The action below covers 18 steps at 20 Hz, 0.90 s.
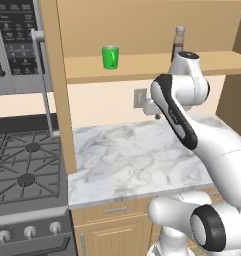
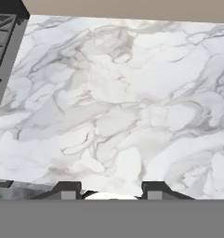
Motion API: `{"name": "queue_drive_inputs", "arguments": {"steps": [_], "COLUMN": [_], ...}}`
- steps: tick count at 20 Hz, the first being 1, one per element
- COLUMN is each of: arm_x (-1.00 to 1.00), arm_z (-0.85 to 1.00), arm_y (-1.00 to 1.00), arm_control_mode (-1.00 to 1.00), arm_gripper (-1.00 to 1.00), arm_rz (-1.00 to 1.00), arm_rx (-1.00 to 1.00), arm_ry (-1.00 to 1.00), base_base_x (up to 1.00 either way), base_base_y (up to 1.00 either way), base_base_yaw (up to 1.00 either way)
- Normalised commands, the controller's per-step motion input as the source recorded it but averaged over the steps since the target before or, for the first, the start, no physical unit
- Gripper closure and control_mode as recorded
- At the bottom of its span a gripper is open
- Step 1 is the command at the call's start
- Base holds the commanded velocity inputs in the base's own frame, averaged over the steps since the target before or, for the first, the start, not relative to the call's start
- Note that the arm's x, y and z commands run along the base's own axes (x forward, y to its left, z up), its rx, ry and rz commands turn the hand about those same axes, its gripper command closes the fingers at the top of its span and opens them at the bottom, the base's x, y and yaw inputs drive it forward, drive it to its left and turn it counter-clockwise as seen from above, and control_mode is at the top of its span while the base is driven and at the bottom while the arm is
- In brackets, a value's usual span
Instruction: Take the cinnamon bottle from the cabinet and place it on the dining table, next to the plate with the cupcake. Then take the chocolate from the dining counter and place it on the cupcake plate.
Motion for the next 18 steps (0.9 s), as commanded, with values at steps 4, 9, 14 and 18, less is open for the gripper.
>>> {"name": "queue_drive_inputs", "arguments": {"steps": [4, 9, 14, 18], "arm_x": [-0.04, -0.10, -0.08, 0.00], "arm_z": [0.00, 0.19, 0.49, 0.66], "arm_y": [0.00, -0.18, -0.36, -0.38], "arm_control_mode": [-1.00, -1.00, -1.00, -1.00], "arm_gripper": [-1.00, -1.00, -1.00, -1.00], "arm_rz": [0.00, -0.02, -0.03, 0.00], "arm_rx": [-0.01, -0.10, -0.20, -0.15], "arm_ry": [-0.01, -0.25, -0.43, -0.41], "base_base_x": [0.00, 0.00, 0.00, 0.00], "base_base_y": [0.00, 0.00, 0.00, 0.00], "base_base_yaw": [0.00, 0.00, 0.00, 0.00]}}
